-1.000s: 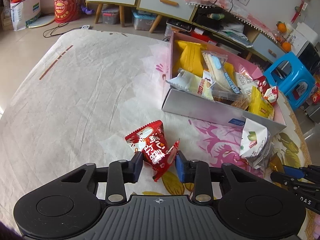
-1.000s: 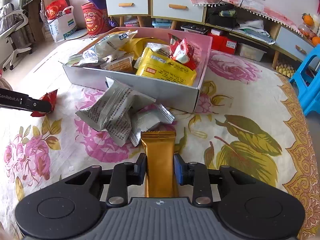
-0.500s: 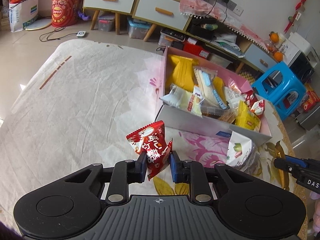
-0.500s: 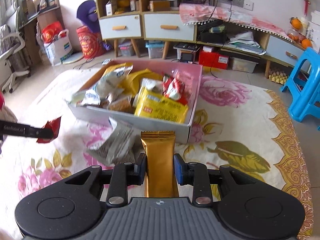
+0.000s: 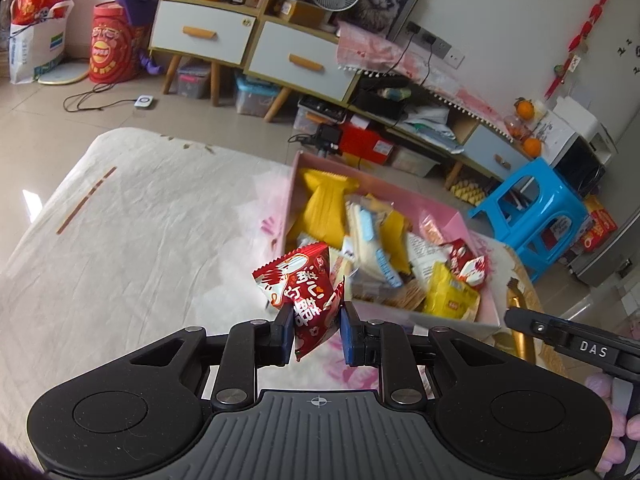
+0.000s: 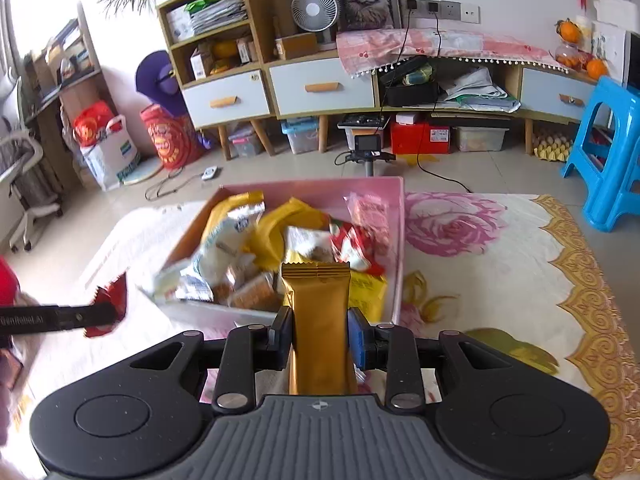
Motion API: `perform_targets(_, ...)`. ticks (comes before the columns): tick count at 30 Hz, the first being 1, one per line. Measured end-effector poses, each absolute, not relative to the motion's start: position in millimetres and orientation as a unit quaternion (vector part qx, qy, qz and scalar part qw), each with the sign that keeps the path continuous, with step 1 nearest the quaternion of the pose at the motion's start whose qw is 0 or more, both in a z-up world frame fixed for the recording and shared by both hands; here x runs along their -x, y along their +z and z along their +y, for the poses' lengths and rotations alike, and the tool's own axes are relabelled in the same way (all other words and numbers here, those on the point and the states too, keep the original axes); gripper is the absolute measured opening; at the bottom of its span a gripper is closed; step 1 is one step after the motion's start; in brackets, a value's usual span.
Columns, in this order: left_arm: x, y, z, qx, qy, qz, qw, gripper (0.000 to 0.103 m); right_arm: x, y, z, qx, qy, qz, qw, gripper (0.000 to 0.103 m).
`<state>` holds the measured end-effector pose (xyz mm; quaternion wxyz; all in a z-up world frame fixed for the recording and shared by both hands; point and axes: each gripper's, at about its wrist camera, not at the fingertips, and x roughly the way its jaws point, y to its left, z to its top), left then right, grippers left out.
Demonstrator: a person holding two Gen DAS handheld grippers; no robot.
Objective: Organize snacks
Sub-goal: 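Carry both packets into the pink box and open both grippers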
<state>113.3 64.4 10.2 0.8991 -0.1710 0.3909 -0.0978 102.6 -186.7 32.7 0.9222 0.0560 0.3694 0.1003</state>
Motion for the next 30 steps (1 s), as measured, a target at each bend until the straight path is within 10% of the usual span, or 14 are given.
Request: perform_targets(30, -208, -26, 19, 0.056, -0.1, 0.381, 0.918, 0.021, -199, 6, -162, -0.173, 0.098, 0.357, 0.913, 0.02)
